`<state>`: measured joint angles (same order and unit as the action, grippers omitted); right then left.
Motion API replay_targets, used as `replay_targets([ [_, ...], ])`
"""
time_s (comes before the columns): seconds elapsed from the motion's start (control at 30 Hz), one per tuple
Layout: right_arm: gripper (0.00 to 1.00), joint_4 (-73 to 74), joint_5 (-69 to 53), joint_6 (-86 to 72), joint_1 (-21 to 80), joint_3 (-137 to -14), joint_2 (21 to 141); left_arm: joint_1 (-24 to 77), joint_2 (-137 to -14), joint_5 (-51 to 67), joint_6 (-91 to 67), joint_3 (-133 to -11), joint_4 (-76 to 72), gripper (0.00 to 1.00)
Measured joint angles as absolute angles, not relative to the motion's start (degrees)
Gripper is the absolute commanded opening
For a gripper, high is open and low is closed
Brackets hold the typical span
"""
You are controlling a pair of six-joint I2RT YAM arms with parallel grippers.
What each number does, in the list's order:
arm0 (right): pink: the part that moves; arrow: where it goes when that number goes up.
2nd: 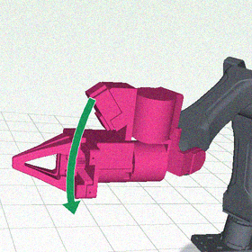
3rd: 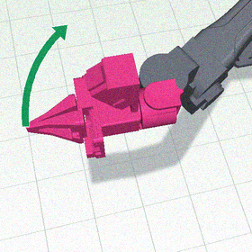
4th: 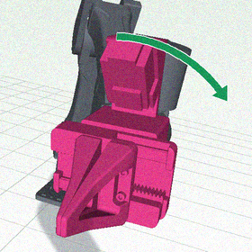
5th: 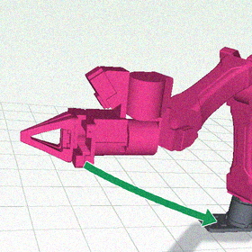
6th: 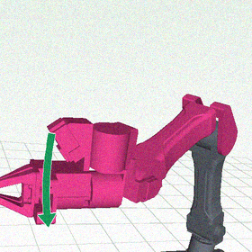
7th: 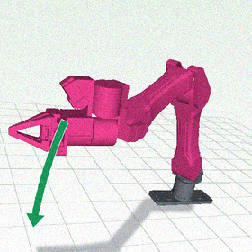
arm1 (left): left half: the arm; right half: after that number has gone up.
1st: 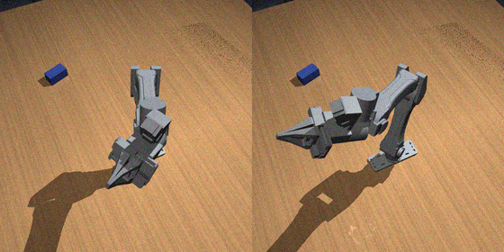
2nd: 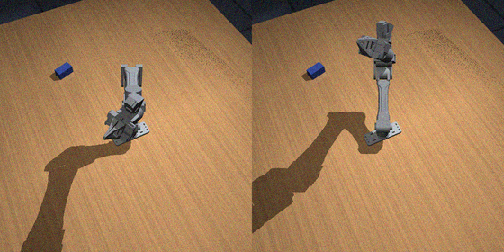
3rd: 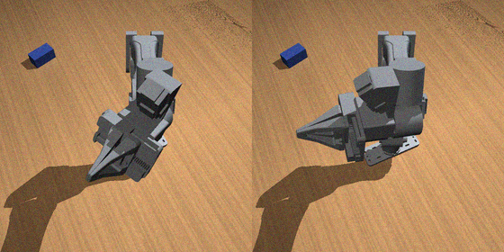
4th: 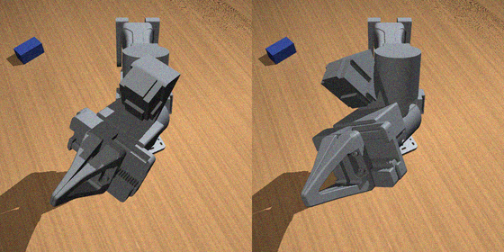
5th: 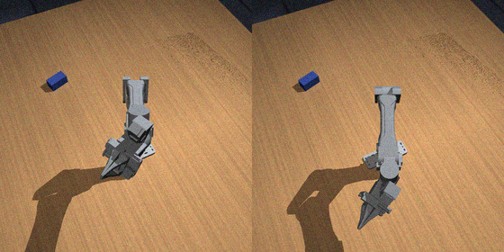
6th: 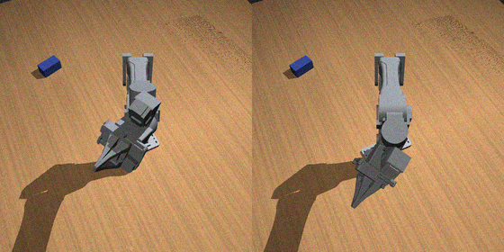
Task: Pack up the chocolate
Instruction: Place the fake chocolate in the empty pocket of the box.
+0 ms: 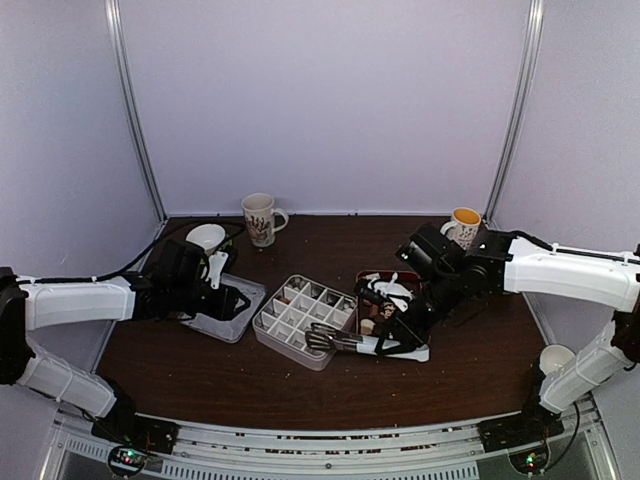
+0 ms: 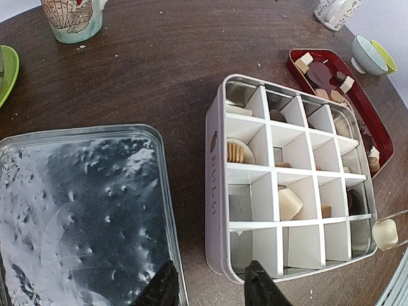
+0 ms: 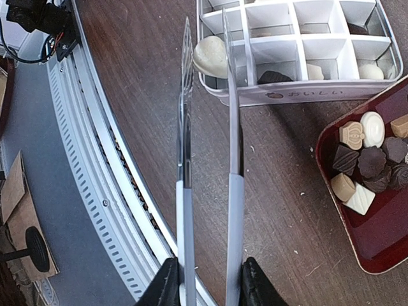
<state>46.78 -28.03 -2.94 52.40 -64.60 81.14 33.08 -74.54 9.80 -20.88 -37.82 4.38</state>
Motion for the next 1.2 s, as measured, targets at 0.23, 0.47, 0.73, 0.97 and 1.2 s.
replay_targets([
  [0.23, 0.31, 46.63, -27.94, -2.92, 52.45, -64.66, 81.52, 33.08, -74.54, 9.78, -20.88, -37.82, 4.38, 0.38],
  [0.47, 0.32, 46.44, -27.16, -2.87, 52.64, -64.69, 81.49, 33.08, -74.50, 9.61, -20.88, -37.82, 4.38, 0.39],
  [0.73, 0.35, 45.78, -26.68, -2.74, 52.64, -64.69, 81.49, 33.08, -73.67, 9.02, -20.88, -37.82, 4.43, 0.41],
  [0.97, 0.37, 45.17, -26.48, -2.68, 52.64, -64.69, 81.34, 33.08, -73.52, 8.93, -20.88, -37.82, 4.45, 0.42],
  [1.2, 0.38, 45.12, -26.48, -2.63, 52.64, -64.69, 81.32, 33.08, -73.52, 8.93, -20.88, -37.82, 4.45, 0.42],
])
